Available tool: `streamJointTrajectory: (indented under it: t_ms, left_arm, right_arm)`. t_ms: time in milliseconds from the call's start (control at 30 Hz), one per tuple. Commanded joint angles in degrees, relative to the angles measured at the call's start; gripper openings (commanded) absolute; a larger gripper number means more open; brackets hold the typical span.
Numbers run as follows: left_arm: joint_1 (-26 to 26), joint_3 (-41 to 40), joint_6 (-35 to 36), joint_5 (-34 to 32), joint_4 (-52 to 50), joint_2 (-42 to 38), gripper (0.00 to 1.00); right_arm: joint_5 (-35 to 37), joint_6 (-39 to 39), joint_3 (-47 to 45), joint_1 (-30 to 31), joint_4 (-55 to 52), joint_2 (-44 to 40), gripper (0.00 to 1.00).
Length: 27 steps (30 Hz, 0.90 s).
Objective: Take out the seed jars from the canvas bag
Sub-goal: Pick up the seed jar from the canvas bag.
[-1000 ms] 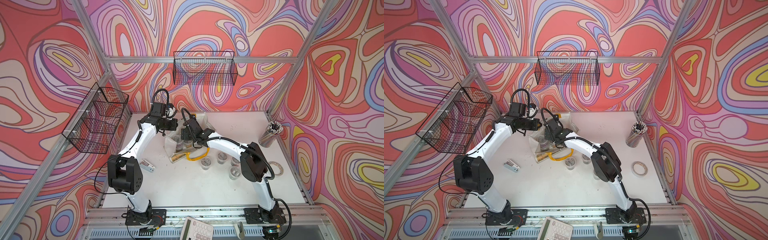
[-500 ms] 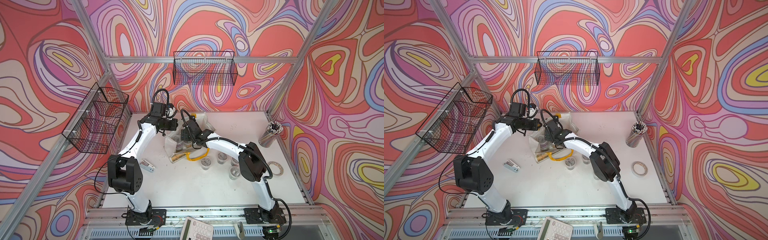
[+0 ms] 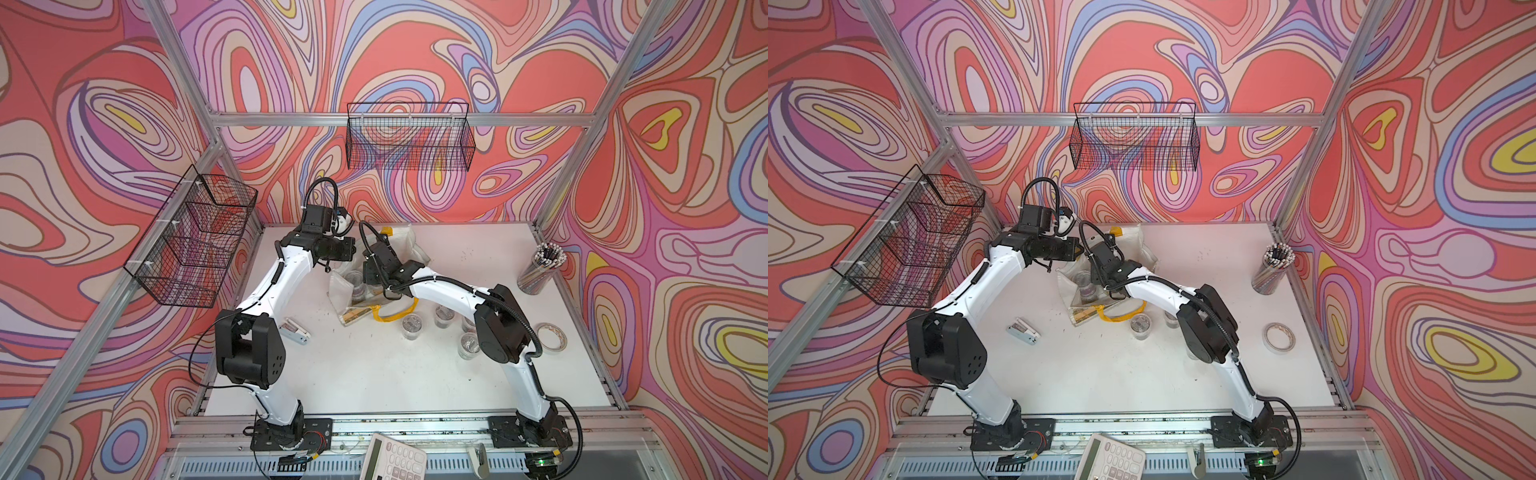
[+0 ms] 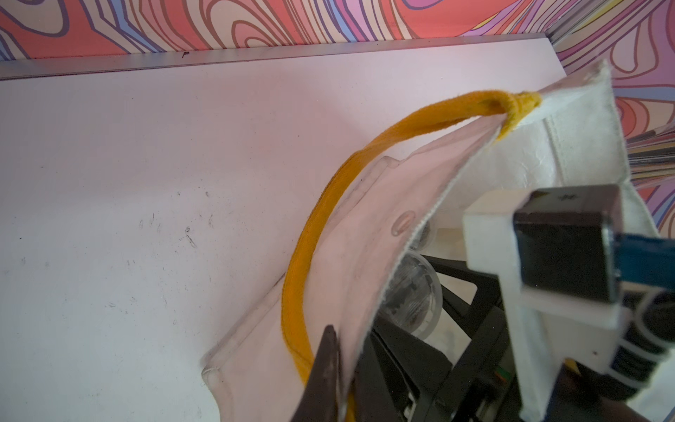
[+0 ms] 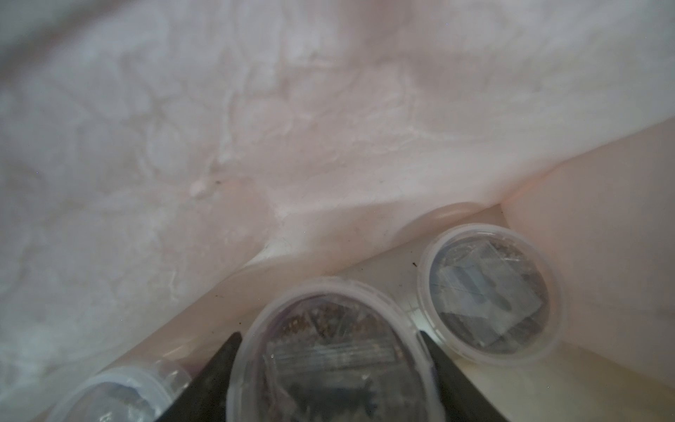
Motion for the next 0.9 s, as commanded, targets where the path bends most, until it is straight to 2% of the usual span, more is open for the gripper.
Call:
streamJointTrajectory:
  t_ms: [0, 467, 867]
  left_arm:
    - [-0.2, -0.1, -0.2, -0.1, 0.6, -1.5, 0.0]
    - [-0.1, -0.1, -0.4, -1.2, 0.6, -1.1, 0.0]
    - [-0.2, -0.3, 0.0, -2.4, 0.7, -1.1, 0.0]
  right_arm:
    - [2.1, -1.0, 1.0, 0.2, 0.8, -1.6, 0.61]
    - [0.8, -3.5, -3.5, 0.3, 1.7, -16.9, 0.58]
    - [1.3, -2.0, -22.0, 0.2, -1.3, -39.1, 0.57]
